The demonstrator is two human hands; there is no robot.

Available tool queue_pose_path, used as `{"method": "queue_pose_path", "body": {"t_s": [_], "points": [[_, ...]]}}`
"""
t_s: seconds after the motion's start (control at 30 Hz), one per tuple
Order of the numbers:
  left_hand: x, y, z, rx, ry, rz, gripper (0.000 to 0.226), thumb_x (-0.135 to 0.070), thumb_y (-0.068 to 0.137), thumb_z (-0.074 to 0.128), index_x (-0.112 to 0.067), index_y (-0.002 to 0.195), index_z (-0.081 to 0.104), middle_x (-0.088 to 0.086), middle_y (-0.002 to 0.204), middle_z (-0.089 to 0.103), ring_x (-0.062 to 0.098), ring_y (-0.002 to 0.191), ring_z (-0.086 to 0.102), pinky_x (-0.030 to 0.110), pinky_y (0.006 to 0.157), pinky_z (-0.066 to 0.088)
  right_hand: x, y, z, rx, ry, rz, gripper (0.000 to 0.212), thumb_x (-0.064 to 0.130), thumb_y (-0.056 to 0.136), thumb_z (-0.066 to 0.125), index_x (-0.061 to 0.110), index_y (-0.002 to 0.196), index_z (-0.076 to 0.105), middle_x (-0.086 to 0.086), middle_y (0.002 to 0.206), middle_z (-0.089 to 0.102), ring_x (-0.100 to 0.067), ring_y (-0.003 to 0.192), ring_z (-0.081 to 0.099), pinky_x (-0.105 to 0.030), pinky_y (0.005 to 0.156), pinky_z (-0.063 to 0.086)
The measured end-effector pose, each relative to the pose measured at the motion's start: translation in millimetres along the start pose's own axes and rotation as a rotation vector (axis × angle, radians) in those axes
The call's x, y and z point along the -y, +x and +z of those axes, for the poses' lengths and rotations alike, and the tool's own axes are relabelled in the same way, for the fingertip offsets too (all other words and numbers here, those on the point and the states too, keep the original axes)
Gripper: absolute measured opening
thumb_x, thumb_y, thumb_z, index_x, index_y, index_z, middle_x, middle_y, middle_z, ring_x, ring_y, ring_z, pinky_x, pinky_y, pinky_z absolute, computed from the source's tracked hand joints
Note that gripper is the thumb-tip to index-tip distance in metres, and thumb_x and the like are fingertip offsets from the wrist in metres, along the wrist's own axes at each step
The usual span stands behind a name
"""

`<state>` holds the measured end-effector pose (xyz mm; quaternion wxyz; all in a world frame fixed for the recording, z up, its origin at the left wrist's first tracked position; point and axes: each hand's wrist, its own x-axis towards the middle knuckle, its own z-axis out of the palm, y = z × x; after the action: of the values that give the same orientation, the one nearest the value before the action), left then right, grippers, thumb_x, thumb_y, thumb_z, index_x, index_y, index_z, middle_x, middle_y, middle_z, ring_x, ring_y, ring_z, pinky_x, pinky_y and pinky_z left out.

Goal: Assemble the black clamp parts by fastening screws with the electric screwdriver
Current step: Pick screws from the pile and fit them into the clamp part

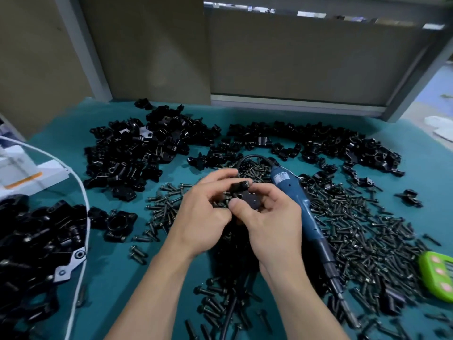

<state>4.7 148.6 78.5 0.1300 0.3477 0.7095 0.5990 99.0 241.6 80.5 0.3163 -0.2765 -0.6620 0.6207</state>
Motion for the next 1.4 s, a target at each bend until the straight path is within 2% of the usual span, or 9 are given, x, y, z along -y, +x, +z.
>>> {"method": "queue_pose_path", "body": {"t_s": [0.17, 0.37, 0.5, 0.63, 0.9, 1.0, 1.13, 1.27, 1.4], "points": [[0, 2, 3, 0.128, -0.309, -0.121, 0.079, 0.005, 0.06, 0.051, -0.035, 0.124, 0.075, 0.006, 0.107, 0.08, 0.021, 0.093, 0.077, 0.028, 0.084, 0.059, 1, 3, -1, 0.068, 0.25, 0.086, 0.035, -0.009, 0.093, 0.064, 0.022, 0.105, 0.075, -0.007, 0.095, 0.081, -0.026, 0.089, 0.078, -0.036, 0.079, 0.064], [-1, 4, 4, 0.157, -0.315, -0.181, 0.033, -0.014, 0.101, 0.061, -0.034, 0.12, 0.077, 0.006, 0.104, 0.08, 0.015, 0.091, 0.074, 0.02, 0.075, 0.057, 7, -2, -6, 0.073, 0.02, 0.062, 0.024, 0.015, 0.097, 0.058, 0.033, 0.104, 0.073, -0.001, 0.083, 0.079, -0.021, 0.078, 0.078, -0.046, 0.08, 0.064], [-4, 3, 12, 0.084, -0.402, -0.234, 0.031, -0.008, 0.105, 0.053, -0.023, 0.109, 0.081, 0.015, 0.107, 0.078, 0.02, 0.088, 0.07, 0.021, 0.071, 0.058, 19, 0, -14, 0.037, -0.385, -0.077, 0.014, 0.03, 0.096, 0.057, 0.036, 0.089, 0.068, 0.019, 0.071, 0.073, -0.002, 0.064, 0.068, -0.012, 0.056, 0.047], [-9, 0, 21, 0.04, -0.461, -0.273, 0.032, -0.011, 0.108, 0.05, -0.019, 0.105, 0.08, 0.005, 0.1, 0.081, 0.009, 0.081, 0.075, 0.017, 0.066, 0.056, 30, -6, -16, 0.041, -0.605, -0.162, 0.019, 0.03, 0.092, 0.067, 0.044, 0.104, 0.066, 0.026, 0.077, 0.072, 0.009, 0.074, 0.065, -0.005, 0.065, 0.047], [-6, -3, 8, 0.133, -0.728, -0.288, 0.048, -0.034, 0.111, 0.032, -0.017, 0.126, 0.074, 0.018, 0.131, 0.07, 0.033, 0.123, 0.067, 0.045, 0.101, 0.051, 36, -4, -23, 0.034, -0.356, -0.075, 0.028, 0.009, 0.081, 0.081, 0.033, 0.094, 0.074, 0.019, 0.079, 0.074, 0.002, 0.072, 0.07, -0.012, 0.069, 0.055], [-5, -1, 7, 0.186, -0.814, -0.312, 0.062, -0.054, 0.107, 0.027, -0.018, 0.123, 0.075, 0.017, 0.134, 0.069, 0.031, 0.124, 0.066, 0.045, 0.1, 0.046, 40, -4, -31, 0.084, -0.232, -0.002, 0.035, -0.002, 0.078, 0.078, 0.03, 0.091, 0.079, 0.014, 0.085, 0.077, -0.008, 0.074, 0.074, -0.027, 0.074, 0.063], [-5, 3, 5, 0.177, -0.92, -0.343, 0.076, -0.069, 0.095, 0.033, -0.008, 0.117, 0.072, 0.022, 0.134, 0.068, 0.033, 0.128, 0.065, 0.045, 0.101, 0.05, 42, 11, -45, 0.011, -0.385, -0.044, 0.036, -0.003, 0.086, 0.07, 0.033, 0.09, 0.076, 0.018, 0.082, 0.077, 0.001, 0.077, 0.073, -0.015, 0.073, 0.059], [-4, 7, 0, 0.169, -0.865, -0.317, 0.039, -0.043, 0.092, 0.053, -0.008, 0.104, 0.067, 0.024, 0.124, 0.071, 0.034, 0.115, 0.069, 0.044, 0.097, 0.054, 42, 50, -53, -0.022, -0.593, -0.05, 0.031, 0.002, 0.094, 0.064, 0.031, 0.094, 0.076, 0.016, 0.087, 0.074, 0.003, 0.08, 0.069, -0.014, 0.081, 0.057], [0, 12, 1, 0.03, -0.606, -0.294, 0.028, 0.001, 0.074, 0.052, -0.021, 0.077, 0.069, 0.014, 0.096, 0.076, 0.021, 0.09, 0.073, 0.032, 0.081, 0.059, 39, 104, -54, 0.034, -0.816, -0.048, 0.033, 0.003, 0.098, 0.052, 0.025, 0.104, 0.077, 0.005, 0.1, 0.075, -0.004, 0.069, 0.062, -0.005, 0.055, 0.042]]}}
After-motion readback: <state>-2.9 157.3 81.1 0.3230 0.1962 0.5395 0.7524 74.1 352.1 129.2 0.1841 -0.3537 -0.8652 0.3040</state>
